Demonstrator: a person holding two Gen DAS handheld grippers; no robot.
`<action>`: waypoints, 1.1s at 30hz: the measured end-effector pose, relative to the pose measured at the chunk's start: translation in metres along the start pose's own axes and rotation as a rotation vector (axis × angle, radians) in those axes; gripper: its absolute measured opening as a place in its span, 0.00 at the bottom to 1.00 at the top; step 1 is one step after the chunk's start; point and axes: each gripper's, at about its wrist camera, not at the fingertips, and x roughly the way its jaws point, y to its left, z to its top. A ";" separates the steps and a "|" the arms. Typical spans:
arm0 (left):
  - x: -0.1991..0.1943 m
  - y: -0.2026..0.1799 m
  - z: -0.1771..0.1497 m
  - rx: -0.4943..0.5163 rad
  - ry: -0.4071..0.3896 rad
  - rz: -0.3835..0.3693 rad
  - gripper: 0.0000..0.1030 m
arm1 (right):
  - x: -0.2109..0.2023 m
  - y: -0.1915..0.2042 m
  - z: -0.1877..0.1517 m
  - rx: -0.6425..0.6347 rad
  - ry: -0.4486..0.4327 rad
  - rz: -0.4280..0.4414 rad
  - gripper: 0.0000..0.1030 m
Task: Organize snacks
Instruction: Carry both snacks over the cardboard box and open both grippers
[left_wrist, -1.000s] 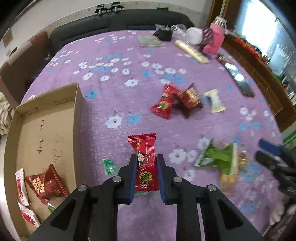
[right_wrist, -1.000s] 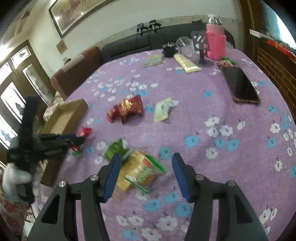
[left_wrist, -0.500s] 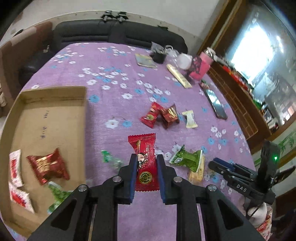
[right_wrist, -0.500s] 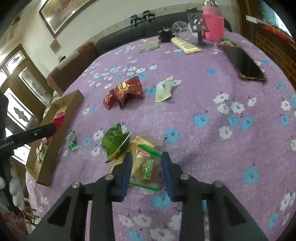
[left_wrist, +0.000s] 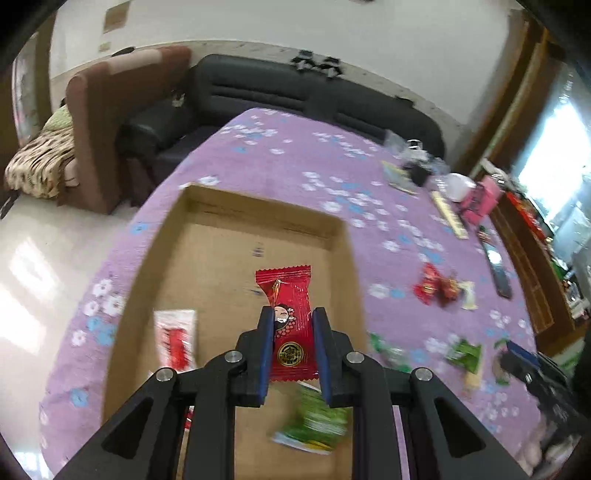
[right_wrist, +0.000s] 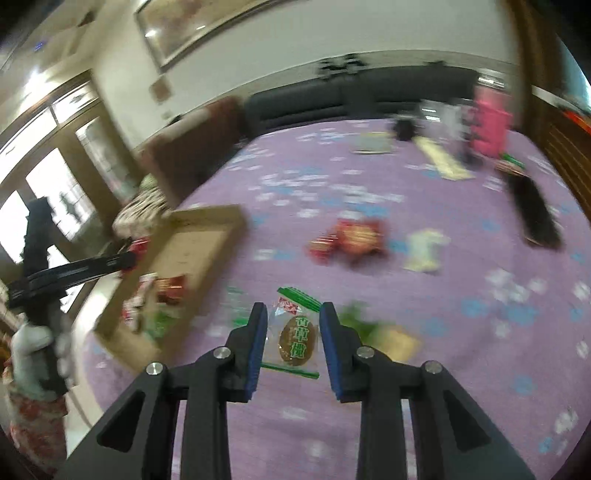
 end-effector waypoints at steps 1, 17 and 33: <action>0.007 0.007 0.003 -0.009 0.010 0.015 0.20 | 0.009 0.014 0.003 -0.013 0.012 0.026 0.28; 0.039 0.066 0.013 -0.143 0.063 0.024 0.22 | 0.172 0.140 0.046 -0.166 0.152 0.013 0.28; -0.035 0.005 0.011 -0.055 -0.096 -0.123 0.60 | 0.041 0.007 0.048 0.004 -0.047 -0.099 0.52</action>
